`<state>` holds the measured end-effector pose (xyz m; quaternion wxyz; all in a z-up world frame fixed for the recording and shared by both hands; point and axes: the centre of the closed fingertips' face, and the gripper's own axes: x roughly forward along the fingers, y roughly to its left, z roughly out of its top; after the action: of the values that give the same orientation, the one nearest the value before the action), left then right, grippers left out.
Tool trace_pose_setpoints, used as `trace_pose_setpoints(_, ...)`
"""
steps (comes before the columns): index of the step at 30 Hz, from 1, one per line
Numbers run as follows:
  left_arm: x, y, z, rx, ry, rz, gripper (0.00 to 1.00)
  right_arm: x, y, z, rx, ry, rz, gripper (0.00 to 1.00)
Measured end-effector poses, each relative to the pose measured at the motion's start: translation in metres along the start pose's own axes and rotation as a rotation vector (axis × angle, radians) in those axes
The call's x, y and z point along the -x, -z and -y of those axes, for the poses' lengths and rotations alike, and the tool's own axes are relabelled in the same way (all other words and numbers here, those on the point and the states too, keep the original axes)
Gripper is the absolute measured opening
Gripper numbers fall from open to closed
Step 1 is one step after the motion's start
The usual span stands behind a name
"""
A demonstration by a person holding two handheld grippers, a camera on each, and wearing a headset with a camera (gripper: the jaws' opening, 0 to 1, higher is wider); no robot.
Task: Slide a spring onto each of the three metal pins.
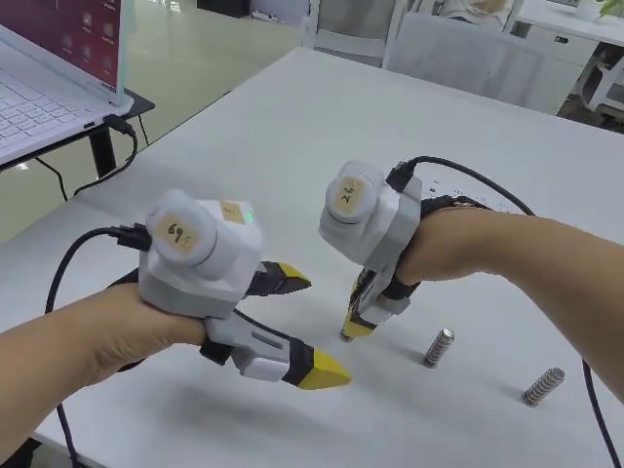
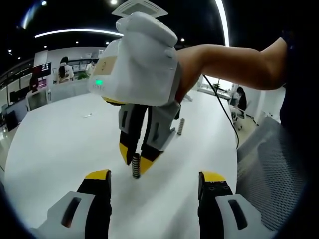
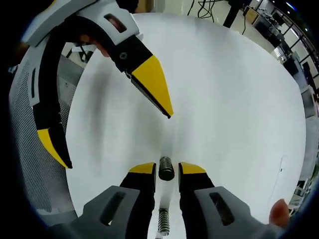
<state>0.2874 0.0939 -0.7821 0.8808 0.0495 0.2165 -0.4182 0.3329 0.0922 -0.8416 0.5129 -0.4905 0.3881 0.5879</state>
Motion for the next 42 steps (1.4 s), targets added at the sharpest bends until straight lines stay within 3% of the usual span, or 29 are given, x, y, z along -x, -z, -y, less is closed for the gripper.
trace_pose_setpoints(8,-0.001,0.002,0.001,-0.004,0.005,-0.011,0.67,0.010,0.006,0.001,-0.017,0.024,0.020,0.18)
trace_pose_setpoints(20,-0.003,0.002,0.002,-0.009,0.004,-0.013,0.69,0.034,0.012,0.004,-0.052,0.086,0.091,0.21)
trace_pose_setpoints(42,0.000,-0.003,0.002,-0.005,-0.002,0.001,0.70,0.084,0.024,-0.002,-0.217,0.184,0.325,0.24)
